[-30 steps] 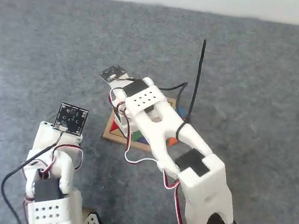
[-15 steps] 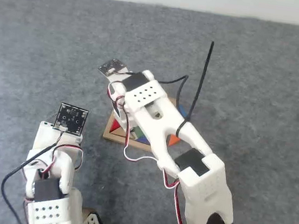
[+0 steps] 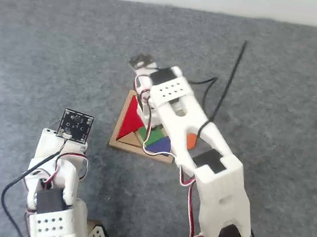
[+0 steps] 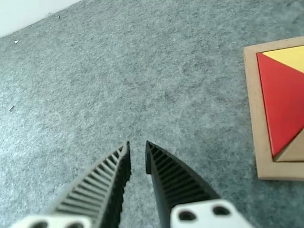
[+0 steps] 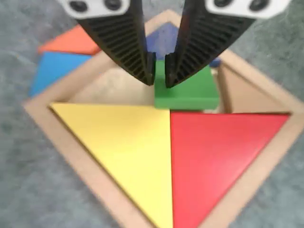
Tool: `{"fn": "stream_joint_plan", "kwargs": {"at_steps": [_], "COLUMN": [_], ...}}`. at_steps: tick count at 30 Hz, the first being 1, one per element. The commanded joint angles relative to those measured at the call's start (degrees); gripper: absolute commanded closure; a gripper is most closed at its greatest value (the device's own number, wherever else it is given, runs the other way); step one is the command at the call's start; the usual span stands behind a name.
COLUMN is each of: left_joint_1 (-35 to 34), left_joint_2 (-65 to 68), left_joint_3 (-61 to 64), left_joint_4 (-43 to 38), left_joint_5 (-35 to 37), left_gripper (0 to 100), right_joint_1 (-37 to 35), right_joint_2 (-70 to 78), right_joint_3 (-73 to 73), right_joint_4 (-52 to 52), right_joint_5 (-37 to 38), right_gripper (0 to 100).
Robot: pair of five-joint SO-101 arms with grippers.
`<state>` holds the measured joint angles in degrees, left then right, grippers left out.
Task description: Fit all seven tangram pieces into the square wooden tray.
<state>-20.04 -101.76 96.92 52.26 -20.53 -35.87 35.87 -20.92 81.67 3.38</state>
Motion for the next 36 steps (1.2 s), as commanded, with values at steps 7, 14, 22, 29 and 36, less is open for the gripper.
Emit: {"fn": "stream_joint_plan", "kwargs": {"at_steps": [7, 14, 22, 29, 36], "left_joint_1": [-0.35, -0.35, -0.35, -0.35, -0.35], "left_joint_2": [-0.79, -0.79, -0.79, -0.79, -0.79], "left_joint_3": [-0.84, -0.84, -0.84, -0.84, -0.84], "left_joint_4": [-1.49, -1.49, -1.49, -1.49, -1.49], "left_joint_5": [-0.44, -0.44, -0.44, -0.44, -0.44], "left_gripper": [94, 94, 94, 94, 94], "right_joint_1": [-4.26, 2.33, 15.60, 16.57, 15.78], "right_joint_2": [0.40, -11.82, -9.36, 0.84, 4.35], "right_joint_3": [-0.44, -0.44, -0.09, -2.64, -6.68], "right_joint_4": [-1.27, 4.53, 1.45, 0.31, -0.13], "right_joint_5": [-1.67, -1.67, -3.34, -4.66, -4.84], "right_gripper": [97.9, 97.8, 84.1, 85.4, 78.3]}}
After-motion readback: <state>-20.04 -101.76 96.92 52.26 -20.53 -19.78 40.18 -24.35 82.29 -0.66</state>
